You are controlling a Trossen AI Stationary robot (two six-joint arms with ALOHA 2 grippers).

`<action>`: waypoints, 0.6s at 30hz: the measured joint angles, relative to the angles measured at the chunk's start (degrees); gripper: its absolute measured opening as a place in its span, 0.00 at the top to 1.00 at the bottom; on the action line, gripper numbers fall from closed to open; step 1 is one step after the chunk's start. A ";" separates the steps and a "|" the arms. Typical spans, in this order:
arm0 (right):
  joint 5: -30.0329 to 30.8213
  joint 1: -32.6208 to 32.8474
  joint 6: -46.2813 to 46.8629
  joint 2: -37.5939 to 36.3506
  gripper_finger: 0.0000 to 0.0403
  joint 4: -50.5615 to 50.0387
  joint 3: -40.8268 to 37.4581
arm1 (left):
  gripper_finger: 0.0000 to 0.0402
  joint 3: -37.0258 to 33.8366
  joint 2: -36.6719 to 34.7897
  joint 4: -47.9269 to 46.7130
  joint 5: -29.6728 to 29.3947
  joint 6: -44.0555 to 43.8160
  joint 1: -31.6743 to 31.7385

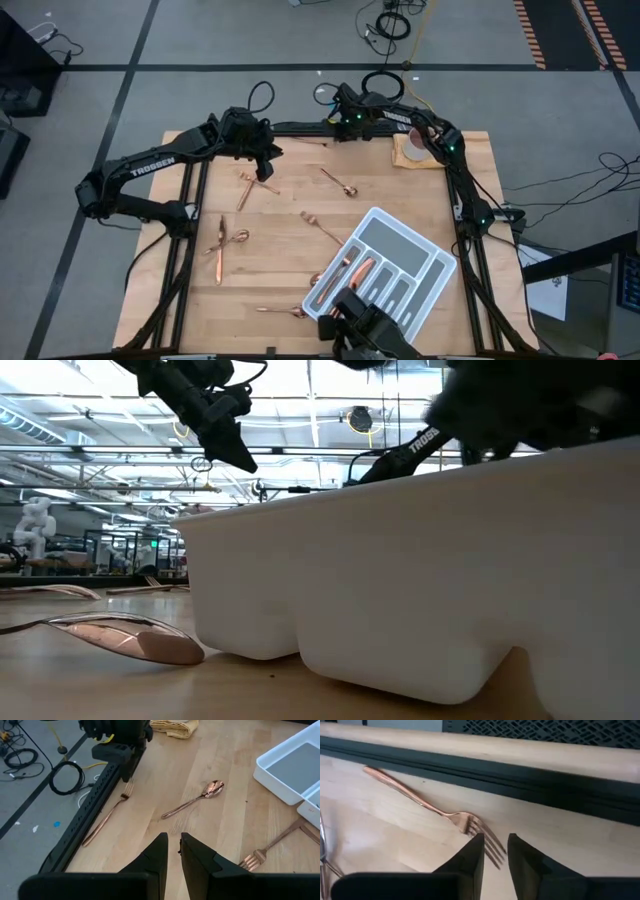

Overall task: Sort silverware
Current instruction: Put the gold fork into the silverware tray

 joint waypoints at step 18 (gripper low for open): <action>0.69 0.61 1.41 0.00 0.62 0.97 -0.02 | 0.85 0.00 5.01 -0.01 0.26 -0.20 0.00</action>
